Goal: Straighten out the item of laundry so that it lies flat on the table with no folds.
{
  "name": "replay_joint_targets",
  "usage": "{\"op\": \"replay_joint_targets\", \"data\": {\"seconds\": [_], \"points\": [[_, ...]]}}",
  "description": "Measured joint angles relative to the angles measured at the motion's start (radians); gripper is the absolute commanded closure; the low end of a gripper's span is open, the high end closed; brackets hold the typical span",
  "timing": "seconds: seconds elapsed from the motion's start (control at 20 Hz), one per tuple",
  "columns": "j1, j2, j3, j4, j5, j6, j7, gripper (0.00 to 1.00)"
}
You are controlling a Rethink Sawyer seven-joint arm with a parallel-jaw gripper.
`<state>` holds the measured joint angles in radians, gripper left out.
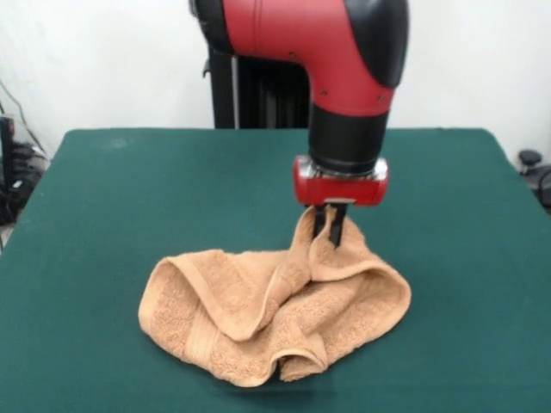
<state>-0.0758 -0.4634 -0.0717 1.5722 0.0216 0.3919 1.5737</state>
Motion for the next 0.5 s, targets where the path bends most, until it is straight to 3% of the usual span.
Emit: {"op": "replay_joint_targets", "data": {"seconds": [0.25,0.5], "points": [[0.076,-0.102,-0.038,0.029,0.013,0.023,0.001,1.0],[0.101,-0.185,-0.047,0.07,0.021,0.023,0.001,1.0]]}}
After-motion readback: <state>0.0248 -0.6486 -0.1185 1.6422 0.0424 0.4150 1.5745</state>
